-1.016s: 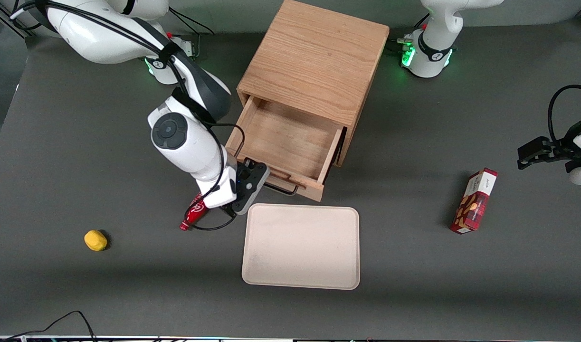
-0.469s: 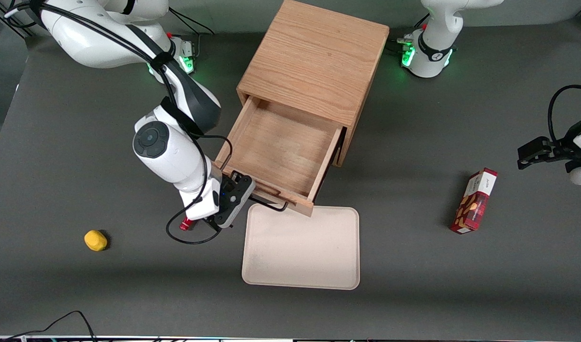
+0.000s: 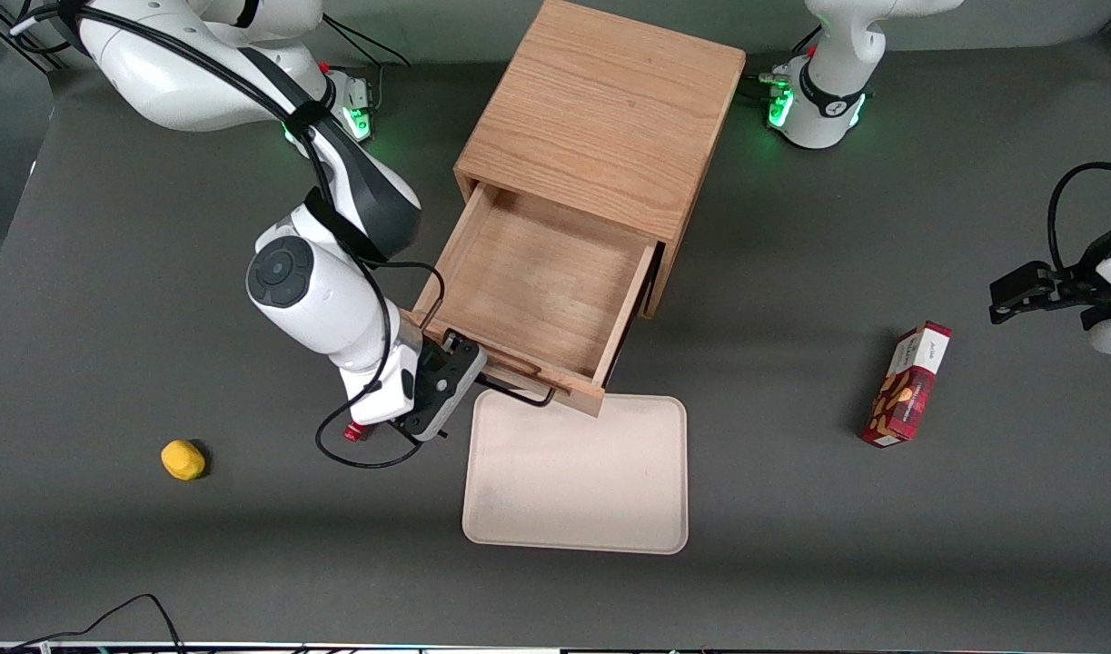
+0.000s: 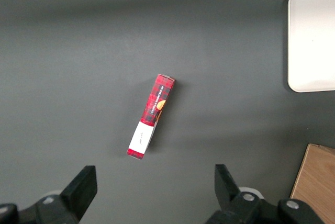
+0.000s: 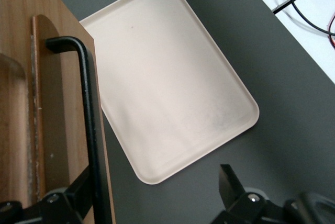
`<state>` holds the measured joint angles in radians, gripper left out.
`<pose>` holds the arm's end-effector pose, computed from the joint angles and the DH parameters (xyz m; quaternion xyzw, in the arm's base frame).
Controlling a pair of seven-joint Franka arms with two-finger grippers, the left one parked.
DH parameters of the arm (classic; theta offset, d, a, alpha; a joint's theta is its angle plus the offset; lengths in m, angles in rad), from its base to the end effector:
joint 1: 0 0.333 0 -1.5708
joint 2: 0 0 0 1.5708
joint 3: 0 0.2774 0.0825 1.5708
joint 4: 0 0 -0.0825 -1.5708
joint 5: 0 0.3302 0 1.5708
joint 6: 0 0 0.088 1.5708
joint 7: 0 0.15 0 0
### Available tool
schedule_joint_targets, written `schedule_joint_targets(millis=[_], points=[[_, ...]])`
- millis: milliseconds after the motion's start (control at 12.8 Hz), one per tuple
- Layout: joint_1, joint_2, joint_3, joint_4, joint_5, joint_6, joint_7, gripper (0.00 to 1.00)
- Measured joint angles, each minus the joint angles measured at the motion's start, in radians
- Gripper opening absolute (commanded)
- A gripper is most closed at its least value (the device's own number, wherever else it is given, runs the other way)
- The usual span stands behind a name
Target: Open upper drawer
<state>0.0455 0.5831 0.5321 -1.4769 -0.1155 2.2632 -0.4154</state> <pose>0.5918 0.3115 0.3496 -0.8793 -0.4470 -0.1330 0.0970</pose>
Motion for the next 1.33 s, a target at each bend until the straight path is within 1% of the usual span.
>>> schedule_joint_targets(millis=[312, 547, 625, 703, 781, 938, 1172, 1328], points=[[0.004, -0.002, -0.001, 0.037, 0.119, 0.015, 0.015, 1.00], [0.006, -0.003, -0.001, 0.060, 0.148, 0.012, 0.030, 1.00], [0.004, -0.006, -0.002, 0.071, 0.179, -0.001, 0.043, 1.00], [-0.001, -0.018, -0.009, 0.091, 0.232, -0.038, 0.058, 1.00], [-0.004, -0.049, -0.034, 0.110, 0.276, -0.096, 0.078, 1.00], [-0.020, -0.144, -0.119, 0.131, 0.321, -0.236, 0.111, 1.00], [-0.070, -0.281, -0.240, 0.125, 0.333, -0.420, 0.141, 1.00], [-0.091, -0.372, -0.330, 0.097, 0.309, -0.537, 0.203, 1.00]])
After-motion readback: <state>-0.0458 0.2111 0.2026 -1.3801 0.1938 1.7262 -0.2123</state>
